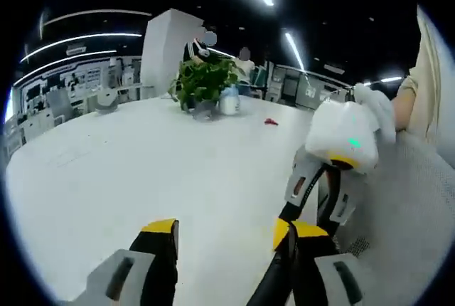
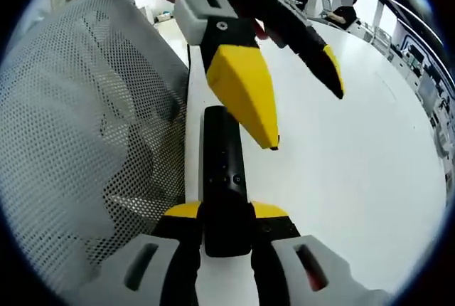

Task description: Press the specified remote control buttons in sequence, fully releasing each button before pressing the next.

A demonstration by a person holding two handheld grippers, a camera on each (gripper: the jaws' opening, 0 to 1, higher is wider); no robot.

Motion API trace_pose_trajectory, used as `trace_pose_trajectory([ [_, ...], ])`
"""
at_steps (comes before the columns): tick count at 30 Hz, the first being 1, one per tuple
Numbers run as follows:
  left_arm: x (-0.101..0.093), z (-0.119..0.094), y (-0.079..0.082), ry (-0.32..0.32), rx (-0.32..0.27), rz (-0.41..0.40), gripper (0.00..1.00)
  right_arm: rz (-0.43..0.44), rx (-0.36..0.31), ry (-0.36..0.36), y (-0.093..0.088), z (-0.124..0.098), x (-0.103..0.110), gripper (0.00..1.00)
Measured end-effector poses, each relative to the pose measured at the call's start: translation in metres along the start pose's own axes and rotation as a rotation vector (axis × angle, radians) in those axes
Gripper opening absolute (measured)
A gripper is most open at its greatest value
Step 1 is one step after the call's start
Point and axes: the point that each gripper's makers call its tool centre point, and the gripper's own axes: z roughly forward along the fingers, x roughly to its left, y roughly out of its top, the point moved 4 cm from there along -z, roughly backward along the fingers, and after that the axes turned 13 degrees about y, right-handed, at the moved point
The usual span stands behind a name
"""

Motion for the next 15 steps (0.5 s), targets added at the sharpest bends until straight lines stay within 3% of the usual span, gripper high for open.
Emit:
trace_pose_trajectory([
  [3,-0.002,-0.003,0.014,0.007,-0.056,-0.025,0.94,0.003,-0.007,-0.001,0.000,0.000,-0.001,0.25],
  [8,0.001,-0.005,0.035,0.031,-0.111,-0.038,1.00,0.005,-0.014,-0.003,0.000,0.000,-0.001,0.25],
  [15,0.012,-0.024,0.053,0.098,-0.144,-0.071,1.00,-0.006,-0.008,-0.005,0.000,0.000,-0.001,0.25],
])
